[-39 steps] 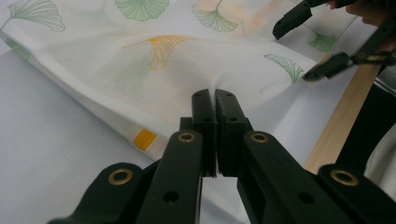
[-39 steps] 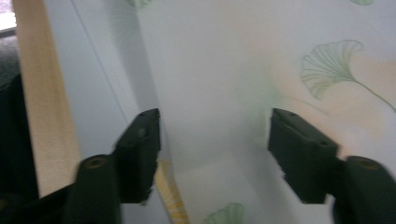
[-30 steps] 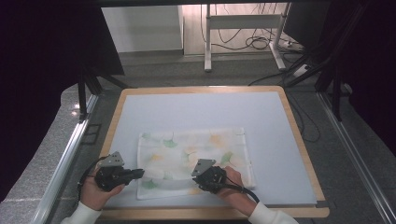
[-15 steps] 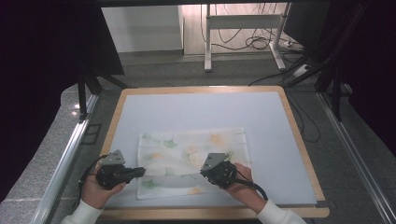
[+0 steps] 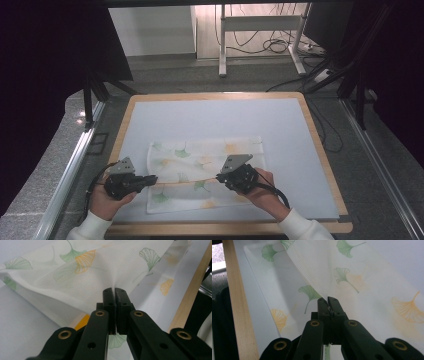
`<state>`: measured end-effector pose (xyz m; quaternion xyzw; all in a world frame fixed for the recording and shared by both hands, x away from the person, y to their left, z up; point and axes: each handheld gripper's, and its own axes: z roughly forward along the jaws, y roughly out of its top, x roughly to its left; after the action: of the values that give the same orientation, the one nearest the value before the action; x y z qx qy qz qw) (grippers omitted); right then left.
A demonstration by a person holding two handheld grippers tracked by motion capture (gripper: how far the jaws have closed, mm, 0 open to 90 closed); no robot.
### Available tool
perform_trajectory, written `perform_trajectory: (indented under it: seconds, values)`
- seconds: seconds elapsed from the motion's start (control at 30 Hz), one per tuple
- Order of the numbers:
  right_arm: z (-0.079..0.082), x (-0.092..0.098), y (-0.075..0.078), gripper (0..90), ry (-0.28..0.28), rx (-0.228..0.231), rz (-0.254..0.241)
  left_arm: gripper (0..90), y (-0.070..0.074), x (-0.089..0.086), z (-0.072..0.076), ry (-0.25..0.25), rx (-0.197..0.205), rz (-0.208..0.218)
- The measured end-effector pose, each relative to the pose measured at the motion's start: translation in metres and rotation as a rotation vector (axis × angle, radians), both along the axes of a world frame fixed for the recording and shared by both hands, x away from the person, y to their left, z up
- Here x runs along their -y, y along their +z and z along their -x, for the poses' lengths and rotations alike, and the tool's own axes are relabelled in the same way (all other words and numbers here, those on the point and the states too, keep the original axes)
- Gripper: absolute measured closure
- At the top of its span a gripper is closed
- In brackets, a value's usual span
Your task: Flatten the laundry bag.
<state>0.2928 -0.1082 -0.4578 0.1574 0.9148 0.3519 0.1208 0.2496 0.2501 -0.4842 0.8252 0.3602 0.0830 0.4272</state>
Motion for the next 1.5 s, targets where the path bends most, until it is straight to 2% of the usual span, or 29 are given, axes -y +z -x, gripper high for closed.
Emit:
perform_trajectory:
  seconds: [0.13, 0.43, 0.57, 0.7, 0.97, 1.5]
  values:
    - [-0.004, -0.001, 0.010, 88.8, -0.002, 0.003, 0.002, 89.1, 0.006, 0.000, -0.004, 0.010, 0.017, 0.004]
    - [-0.012, 0.002, 0.016, 88.8, -0.006, -0.009, 0.001, 89.1, 0.015, 0.002, -0.009, 0.011, 0.032, 0.007]
    - [-0.016, 0.003, 0.018, 88.8, -0.013, -0.013, -0.005, 89.1, 0.018, 0.002, -0.014, 0.010, 0.027, 0.017]
    - [-0.021, 0.004, 0.024, 88.9, -0.019, -0.004, -0.006, 89.1, 0.023, 0.004, -0.020, 0.012, 0.033, 0.015]
    - [-0.038, 0.003, 0.038, 88.9, -0.036, -0.003, -0.009, 89.1, 0.031, 0.005, -0.031, 0.020, 0.048, 0.017]
    - [-0.063, 0.006, 0.038, 88.9, -0.051, -0.012, -0.016, 89.0, 0.033, 0.009, -0.047, 0.032, 0.041, 0.021]
